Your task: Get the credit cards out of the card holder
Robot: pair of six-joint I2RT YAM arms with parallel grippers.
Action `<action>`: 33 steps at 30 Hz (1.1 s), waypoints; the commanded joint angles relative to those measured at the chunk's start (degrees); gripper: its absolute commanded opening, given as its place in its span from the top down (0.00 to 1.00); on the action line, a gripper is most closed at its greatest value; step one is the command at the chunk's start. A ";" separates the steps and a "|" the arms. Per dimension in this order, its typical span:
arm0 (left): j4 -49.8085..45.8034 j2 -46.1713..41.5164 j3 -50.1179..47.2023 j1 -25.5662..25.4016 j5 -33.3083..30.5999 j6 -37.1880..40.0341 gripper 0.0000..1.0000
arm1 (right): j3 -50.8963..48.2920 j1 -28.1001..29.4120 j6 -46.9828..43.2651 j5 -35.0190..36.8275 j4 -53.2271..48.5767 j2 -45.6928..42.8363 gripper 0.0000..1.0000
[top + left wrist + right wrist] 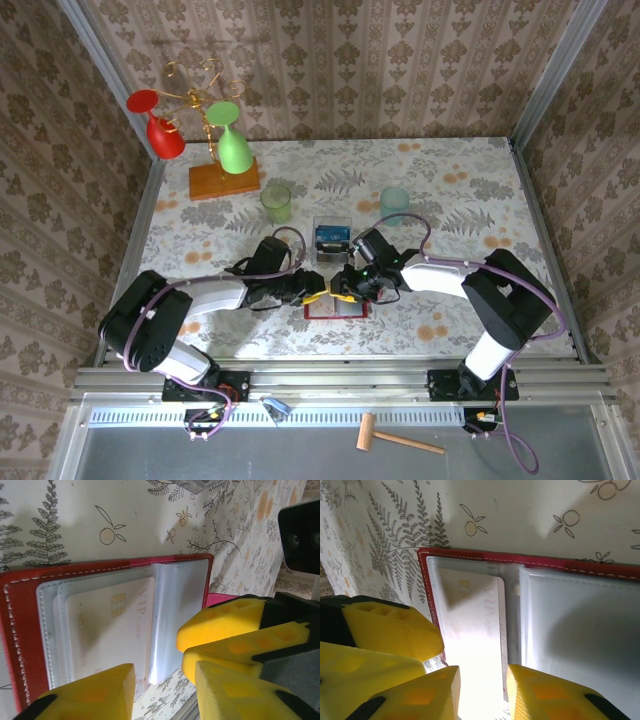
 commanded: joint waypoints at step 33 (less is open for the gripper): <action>-8.43 1.10 1.52 0.03 -2.87 5.85 0.83 | 5.02 1.92 0.29 0.87 -1.52 5.91 0.81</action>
